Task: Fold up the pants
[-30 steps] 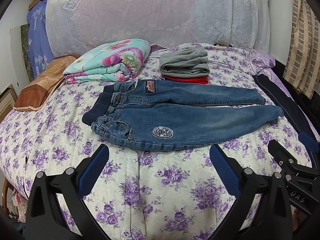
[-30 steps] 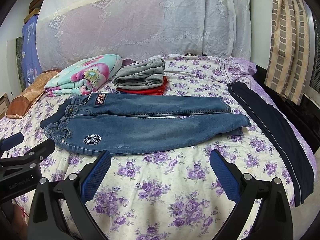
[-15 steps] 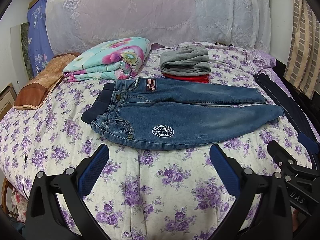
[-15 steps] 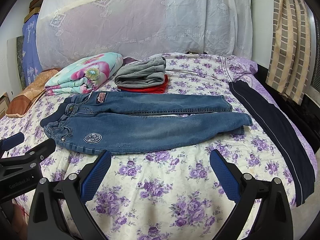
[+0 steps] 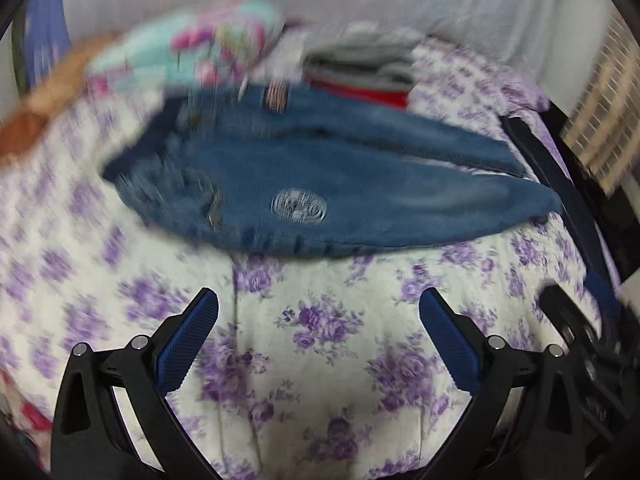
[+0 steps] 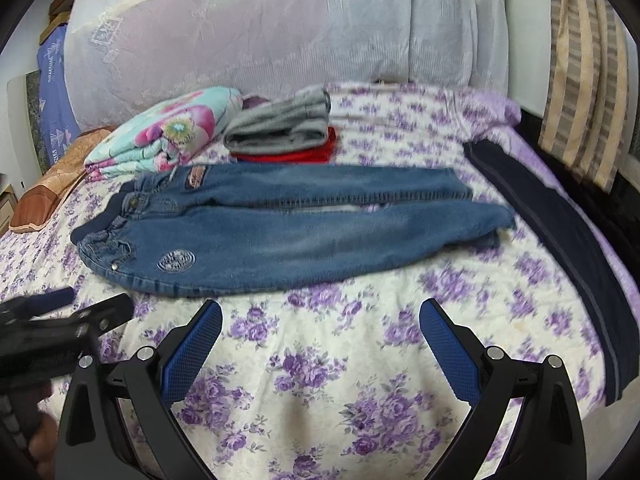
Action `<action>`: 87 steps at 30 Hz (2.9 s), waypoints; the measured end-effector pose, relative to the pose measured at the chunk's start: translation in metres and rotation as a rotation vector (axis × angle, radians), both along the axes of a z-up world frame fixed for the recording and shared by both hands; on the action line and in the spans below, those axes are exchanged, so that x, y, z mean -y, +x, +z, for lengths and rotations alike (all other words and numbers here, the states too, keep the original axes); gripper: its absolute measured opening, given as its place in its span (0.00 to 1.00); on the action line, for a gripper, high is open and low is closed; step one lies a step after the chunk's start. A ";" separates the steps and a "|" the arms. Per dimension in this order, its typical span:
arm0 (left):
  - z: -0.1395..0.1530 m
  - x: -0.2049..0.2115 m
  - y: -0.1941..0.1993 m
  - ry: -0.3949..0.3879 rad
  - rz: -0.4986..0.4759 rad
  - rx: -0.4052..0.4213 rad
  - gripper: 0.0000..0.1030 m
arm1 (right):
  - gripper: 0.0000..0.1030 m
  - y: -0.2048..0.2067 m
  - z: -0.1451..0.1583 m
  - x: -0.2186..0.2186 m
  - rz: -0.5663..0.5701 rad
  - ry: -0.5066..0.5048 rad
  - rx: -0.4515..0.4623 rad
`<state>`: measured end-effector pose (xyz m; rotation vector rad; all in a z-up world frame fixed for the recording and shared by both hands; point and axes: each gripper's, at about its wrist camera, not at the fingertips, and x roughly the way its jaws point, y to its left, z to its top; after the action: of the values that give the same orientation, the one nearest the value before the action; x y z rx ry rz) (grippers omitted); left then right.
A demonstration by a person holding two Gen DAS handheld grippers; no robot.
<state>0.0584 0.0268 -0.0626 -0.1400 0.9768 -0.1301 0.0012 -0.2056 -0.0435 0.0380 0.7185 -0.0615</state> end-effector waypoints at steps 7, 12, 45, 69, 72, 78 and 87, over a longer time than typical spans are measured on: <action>-0.027 -0.091 0.070 -0.129 0.248 -0.088 0.95 | 0.97 0.001 -0.004 0.006 -0.015 0.001 -0.008; -0.046 -0.129 0.092 -0.285 0.296 -0.157 0.83 | 0.97 0.003 -0.007 0.014 -0.029 0.009 -0.020; -0.045 -0.161 0.072 -0.291 0.260 -0.132 0.16 | 0.10 0.091 -0.046 0.250 -0.261 0.684 -0.200; 0.067 -0.186 0.092 -0.018 0.126 0.075 0.85 | 0.88 0.105 0.013 0.213 -0.168 0.281 -0.093; 0.050 -0.178 0.173 -0.002 0.029 -0.020 0.84 | 0.88 0.168 -0.001 0.224 -0.141 0.363 -0.161; -0.013 -0.162 0.261 0.063 -0.085 -0.182 0.76 | 0.88 0.266 -0.056 0.248 -0.203 0.498 -0.316; -0.056 -0.154 0.286 0.121 -0.012 -0.236 0.63 | 0.15 0.325 -0.101 0.273 -0.290 0.530 -0.303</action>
<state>0.3443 0.1810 -0.1183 -0.0386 1.2178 -0.0657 0.3261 -0.4789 -0.1444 0.6517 1.0128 -0.1546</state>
